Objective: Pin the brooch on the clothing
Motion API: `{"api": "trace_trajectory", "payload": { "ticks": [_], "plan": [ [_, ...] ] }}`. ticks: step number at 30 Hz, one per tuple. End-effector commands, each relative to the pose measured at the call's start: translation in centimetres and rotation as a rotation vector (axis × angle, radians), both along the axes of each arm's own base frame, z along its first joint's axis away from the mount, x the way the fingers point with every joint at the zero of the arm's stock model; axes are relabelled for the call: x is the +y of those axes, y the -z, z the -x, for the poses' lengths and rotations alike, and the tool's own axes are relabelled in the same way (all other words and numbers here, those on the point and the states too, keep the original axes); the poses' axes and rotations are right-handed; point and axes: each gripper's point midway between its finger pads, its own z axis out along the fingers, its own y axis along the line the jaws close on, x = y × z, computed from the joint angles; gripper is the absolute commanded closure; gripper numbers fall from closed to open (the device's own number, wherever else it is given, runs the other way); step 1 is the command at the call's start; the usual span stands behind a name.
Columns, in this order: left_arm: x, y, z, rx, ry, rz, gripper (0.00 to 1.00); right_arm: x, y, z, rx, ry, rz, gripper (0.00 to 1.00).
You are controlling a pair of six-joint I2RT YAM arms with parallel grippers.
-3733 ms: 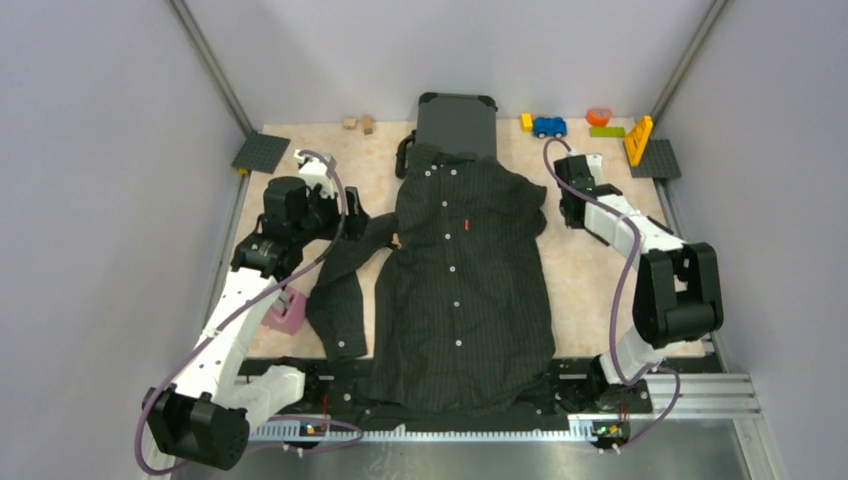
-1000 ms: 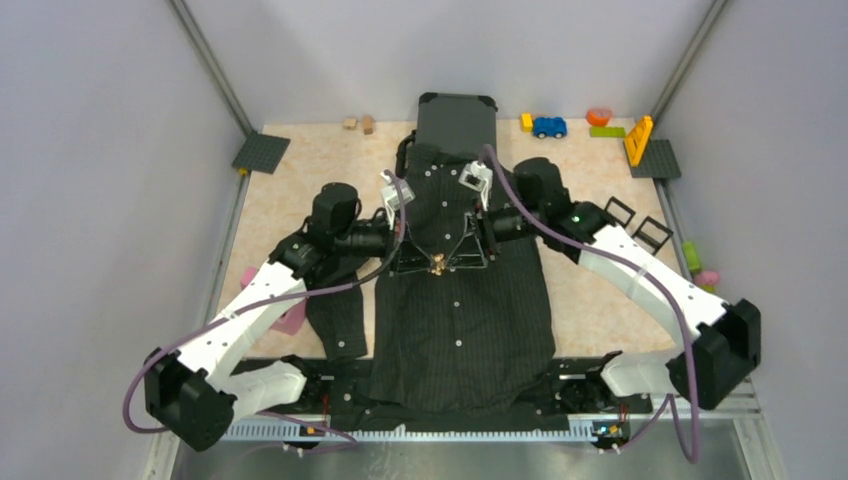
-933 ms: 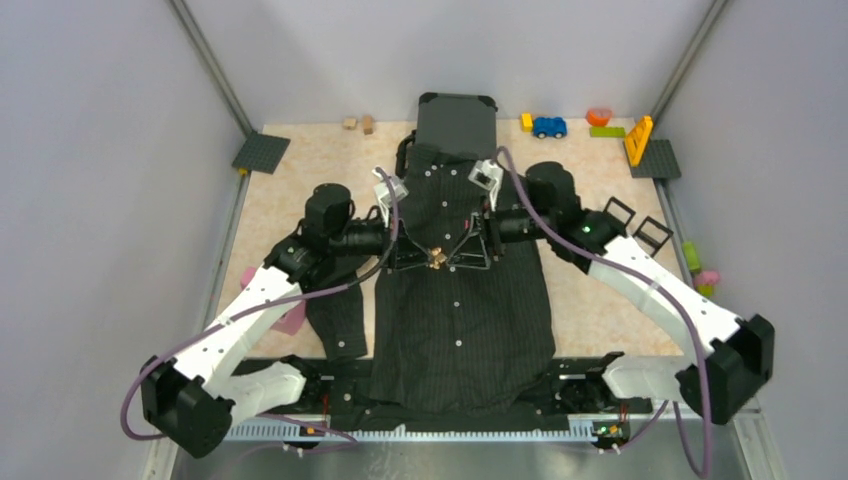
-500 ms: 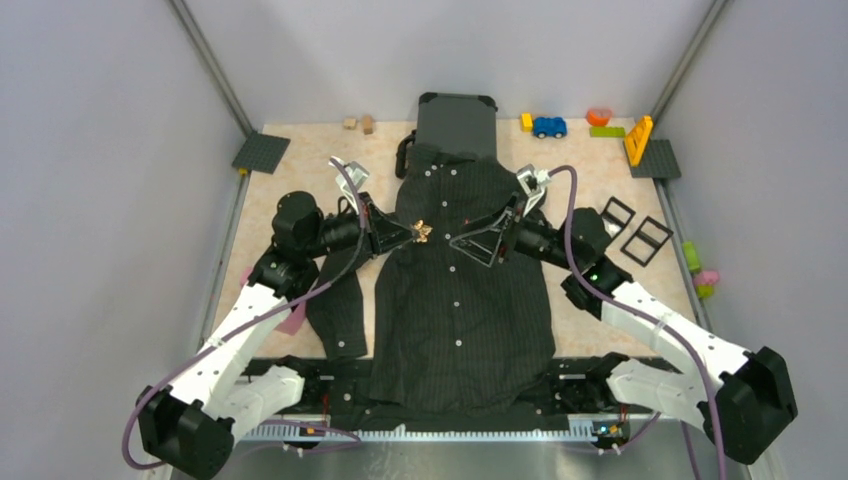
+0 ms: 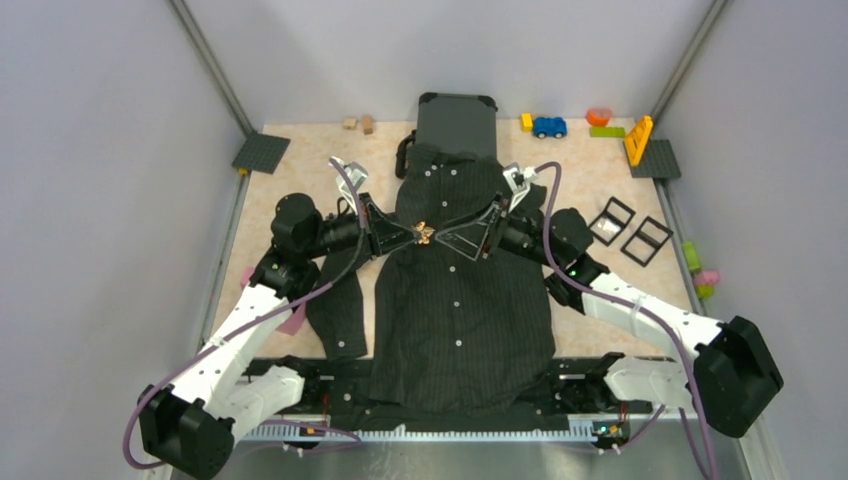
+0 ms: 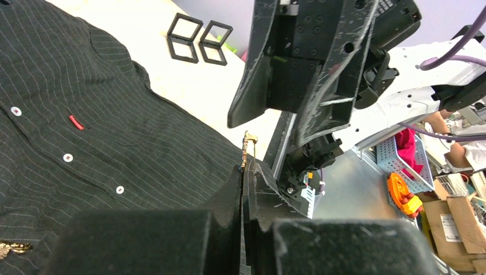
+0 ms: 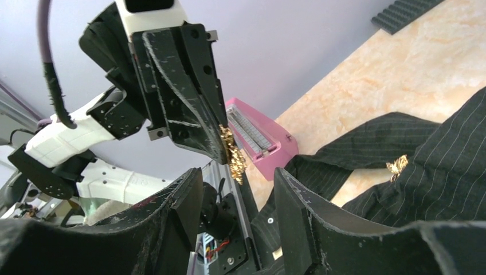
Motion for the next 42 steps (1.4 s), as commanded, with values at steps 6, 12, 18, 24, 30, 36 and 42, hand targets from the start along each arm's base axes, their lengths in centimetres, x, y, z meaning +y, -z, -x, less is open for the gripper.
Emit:
{"api": "trace_trajectory", "payload": {
  "ticks": [6, 12, 18, 24, 30, 36, 42],
  "plan": [
    [-0.3, -1.0, 0.4, -0.053, 0.047, 0.027, 1.00, 1.7, -2.1, 0.2, -0.037, -0.034, -0.044, 0.54],
    [-0.3, -1.0, 0.5, -0.054, 0.054, 0.027, 1.00, 2.4, -2.1, 0.2, -0.032, -0.054, -0.051, 0.63],
    [-0.2, -1.1, 0.6, -0.061, 0.053, 0.027, 1.00, 2.6, -2.2, 0.0, -0.029, -0.057, -0.051, 0.66],
    [-0.3, -1.1, 0.9, -0.063, 0.074, 0.030, 1.00, 3.0, -1.8, -0.2, -0.005, -0.068, -0.041, 0.70],
    [-0.4, -1.5, 1.6, -0.082, 0.111, 0.044, 1.00, 3.7, -0.6, -0.7, 0.037, -0.078, -0.004, 0.78],
    [-0.4, -1.6, 1.8, -0.084, 0.122, 0.049, 1.00, 4.3, 0.1, -0.7, 0.061, -0.113, 0.009, 0.81],
    [-0.4, -1.3, 1.3, -0.080, 0.093, 0.039, 1.00, 4.5, -0.2, 0.0, 0.042, -0.157, 0.002, 0.80]
  ]
}}
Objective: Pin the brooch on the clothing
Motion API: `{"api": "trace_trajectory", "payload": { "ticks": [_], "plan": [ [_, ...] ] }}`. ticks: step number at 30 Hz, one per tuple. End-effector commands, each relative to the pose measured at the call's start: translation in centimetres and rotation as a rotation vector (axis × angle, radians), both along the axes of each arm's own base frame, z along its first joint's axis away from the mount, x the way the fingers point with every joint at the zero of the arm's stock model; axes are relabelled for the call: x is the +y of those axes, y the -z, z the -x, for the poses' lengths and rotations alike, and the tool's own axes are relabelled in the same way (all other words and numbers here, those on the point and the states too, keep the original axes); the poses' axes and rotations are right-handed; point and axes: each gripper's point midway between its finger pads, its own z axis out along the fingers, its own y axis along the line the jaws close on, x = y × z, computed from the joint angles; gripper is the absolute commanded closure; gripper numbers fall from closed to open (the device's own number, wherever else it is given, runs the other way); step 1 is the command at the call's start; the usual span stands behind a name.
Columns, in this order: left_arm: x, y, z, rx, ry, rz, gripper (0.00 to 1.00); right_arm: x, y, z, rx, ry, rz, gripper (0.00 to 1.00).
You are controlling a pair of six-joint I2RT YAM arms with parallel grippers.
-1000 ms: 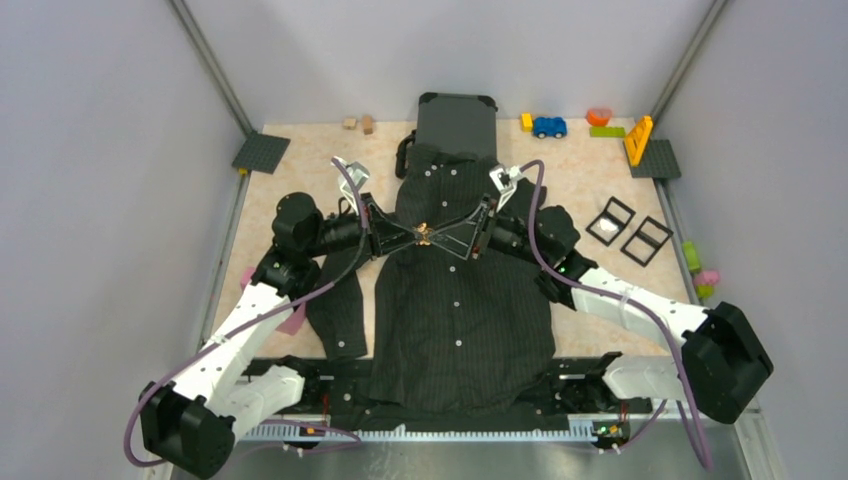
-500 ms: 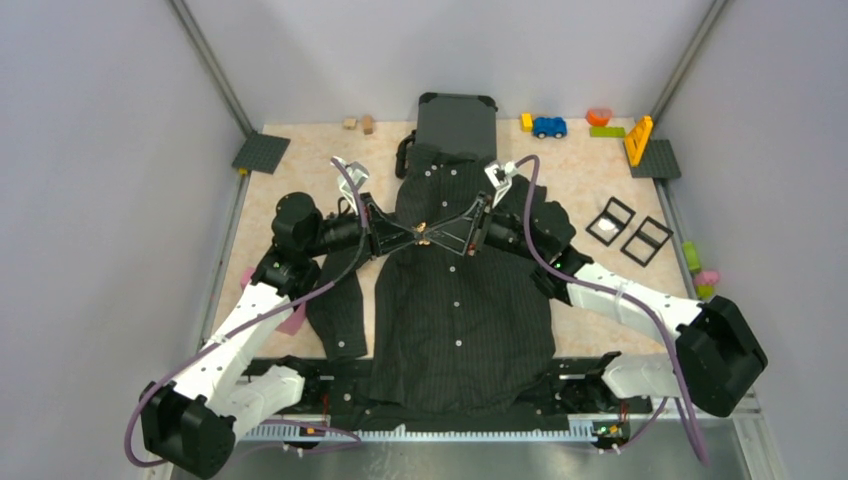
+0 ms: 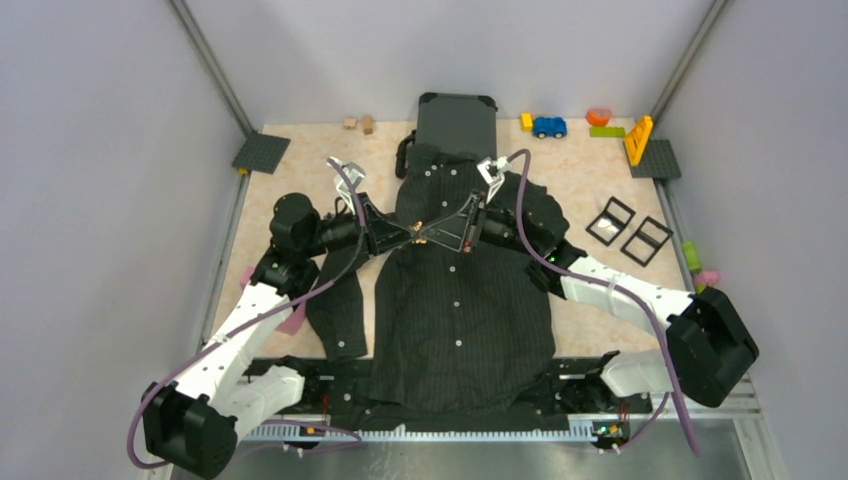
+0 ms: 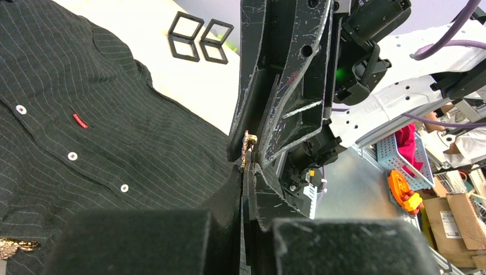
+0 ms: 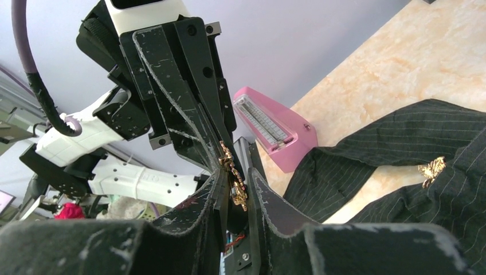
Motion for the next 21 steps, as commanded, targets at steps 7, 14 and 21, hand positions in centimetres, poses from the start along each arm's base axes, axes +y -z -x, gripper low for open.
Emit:
{"api": "trace_trajectory", "payload": {
  "ticks": [7, 14, 21],
  "plan": [
    [0.4, -0.7, -1.1, -0.054, -0.087, -0.032, 1.00, 0.5, -2.8, 2.3, -0.107, -0.118, -0.072, 0.65],
    [2.1, 0.5, -3.5, 0.013, -0.226, -0.061, 1.00, -1.5, -4.4, 2.2, -0.202, 0.000, -0.048, 0.44],
    [2.7, 0.8, -4.1, 0.016, -0.271, -0.075, 1.00, -3.7, -4.4, 0.8, -0.235, 0.175, 0.044, 0.43]
  ]
}}
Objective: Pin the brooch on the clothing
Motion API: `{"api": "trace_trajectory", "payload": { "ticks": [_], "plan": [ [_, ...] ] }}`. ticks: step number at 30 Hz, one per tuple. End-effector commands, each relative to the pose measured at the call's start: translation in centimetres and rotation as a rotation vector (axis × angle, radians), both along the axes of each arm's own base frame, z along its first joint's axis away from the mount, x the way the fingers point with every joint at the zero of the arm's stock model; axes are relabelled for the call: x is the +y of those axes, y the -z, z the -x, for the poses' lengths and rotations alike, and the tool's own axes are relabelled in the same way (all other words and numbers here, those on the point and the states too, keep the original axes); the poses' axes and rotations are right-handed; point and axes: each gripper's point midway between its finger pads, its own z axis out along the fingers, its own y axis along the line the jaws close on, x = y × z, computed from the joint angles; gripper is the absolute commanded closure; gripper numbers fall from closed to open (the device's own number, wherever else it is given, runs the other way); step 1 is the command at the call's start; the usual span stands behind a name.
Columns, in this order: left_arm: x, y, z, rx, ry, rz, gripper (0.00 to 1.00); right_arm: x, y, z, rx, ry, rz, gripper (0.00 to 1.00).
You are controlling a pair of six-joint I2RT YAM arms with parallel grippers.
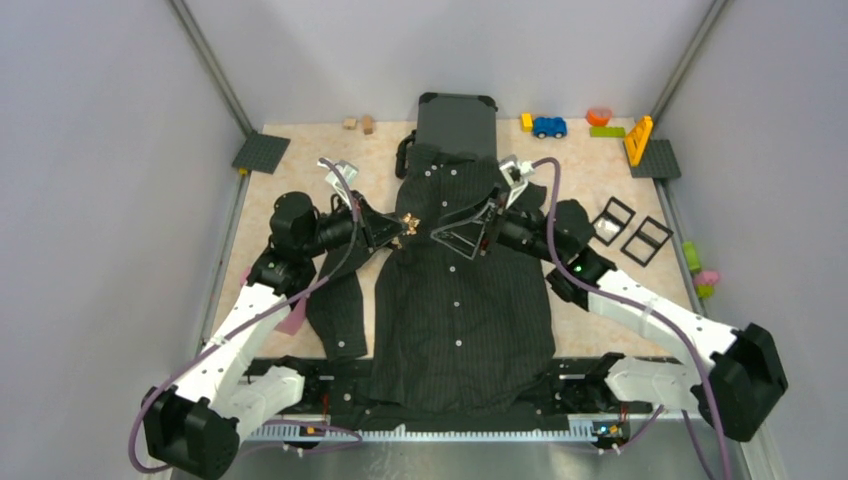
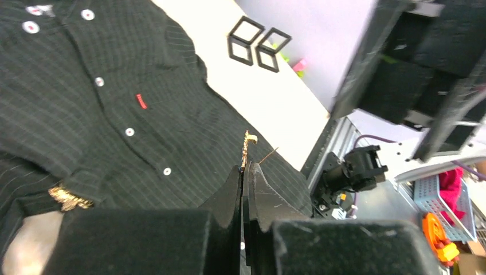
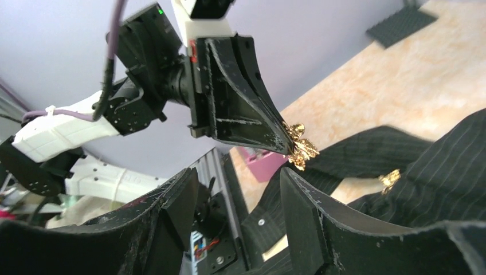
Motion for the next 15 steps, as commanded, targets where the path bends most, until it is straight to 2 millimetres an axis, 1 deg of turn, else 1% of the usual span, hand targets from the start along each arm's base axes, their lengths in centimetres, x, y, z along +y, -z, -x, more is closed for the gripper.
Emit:
{"api": "trace_trajectory", "payload": {
  "ticks": [1, 4, 6, 10, 15],
  "plan": [
    [1.1, -0.8, -1.4, -0.040, -0.097, -0.021, 1.00, -1.8, -2.2, -0.4, -0.106, 0.119, 0.009, 0.43],
    [1.7, -0.9, -1.9, -0.049, -0.148, -0.034, 1.00, -2.6, -1.9, -1.0, -0.098, 0.180, 0.033, 0.42],
    [2.3, -0.2, -2.3, -0.025, -0.195, -0.054, 1.00, -2.9, -1.2, -1.6, -0.072, 0.219, 0.058, 0.42],
    [3.2, 0.5, -2.8, 0.023, -0.279, -0.032, 1.00, -2.8, 1.5, -3.2, 0.021, 0.279, 0.138, 0.44],
    [3.7, 3.0, -3.6, 0.117, -0.375, 0.054, 1.00, -2.1, 4.8, -4.5, 0.113, 0.329, 0.205, 0.45]
  ]
}}
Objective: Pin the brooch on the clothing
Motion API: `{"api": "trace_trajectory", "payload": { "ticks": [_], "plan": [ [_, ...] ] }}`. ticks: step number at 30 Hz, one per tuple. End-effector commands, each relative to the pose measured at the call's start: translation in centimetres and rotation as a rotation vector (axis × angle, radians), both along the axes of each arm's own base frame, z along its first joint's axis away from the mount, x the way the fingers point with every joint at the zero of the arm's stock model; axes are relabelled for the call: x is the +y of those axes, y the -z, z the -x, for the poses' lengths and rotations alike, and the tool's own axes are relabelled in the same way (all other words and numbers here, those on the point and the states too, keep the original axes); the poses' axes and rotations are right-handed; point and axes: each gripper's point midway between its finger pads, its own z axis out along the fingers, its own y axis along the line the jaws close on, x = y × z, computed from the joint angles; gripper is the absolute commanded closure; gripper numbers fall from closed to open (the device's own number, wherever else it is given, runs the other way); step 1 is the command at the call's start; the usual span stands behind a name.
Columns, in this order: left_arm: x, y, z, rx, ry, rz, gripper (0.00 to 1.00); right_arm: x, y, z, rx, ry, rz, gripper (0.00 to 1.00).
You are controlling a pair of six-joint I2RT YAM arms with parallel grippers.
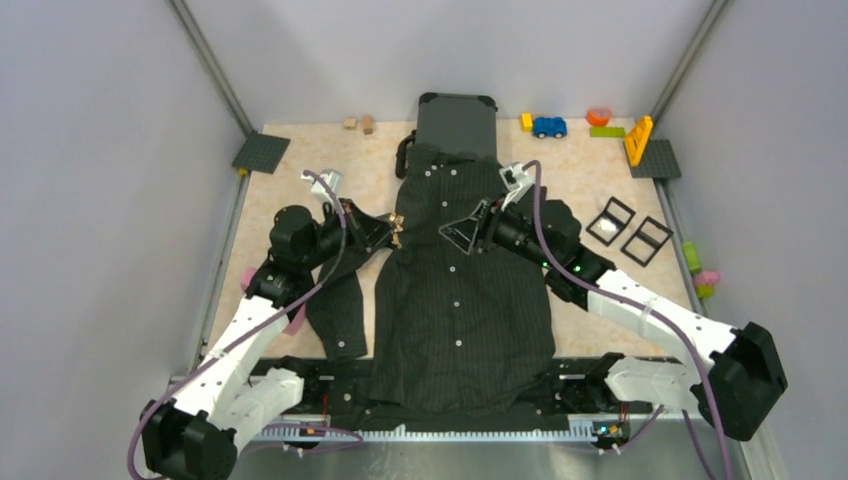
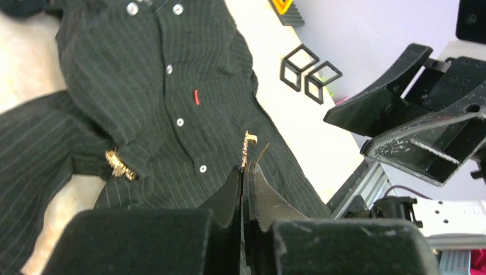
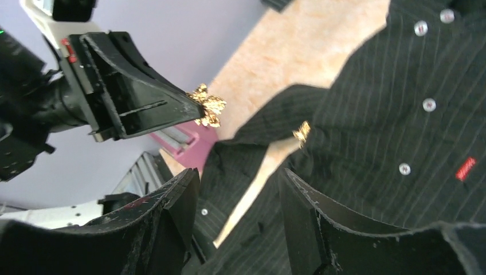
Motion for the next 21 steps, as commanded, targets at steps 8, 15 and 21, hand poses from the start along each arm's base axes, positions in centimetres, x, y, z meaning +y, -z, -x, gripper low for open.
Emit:
{"api": "trace_trajectory", "payload": {
  "ticks": [8, 15, 21],
  "plan": [
    [3.3, 3.8, -3.7, 0.114, -0.243, 0.085, 1.00, 3.1, 6.6, -2.9, 0.136, 0.165, 0.215, 0.49],
    [6.2, 5.7, -6.8, 0.108, -0.355, 0.102, 1.00, 5.7, 9.6, -6.2, 0.168, 0.225, 0.347, 0.56],
    [7.4, 7.4, -9.0, 0.098, -0.373, 0.092, 1.00, 7.4, 11.3, -8.6, 0.131, 0.299, 0.446, 0.57]
  ]
}}
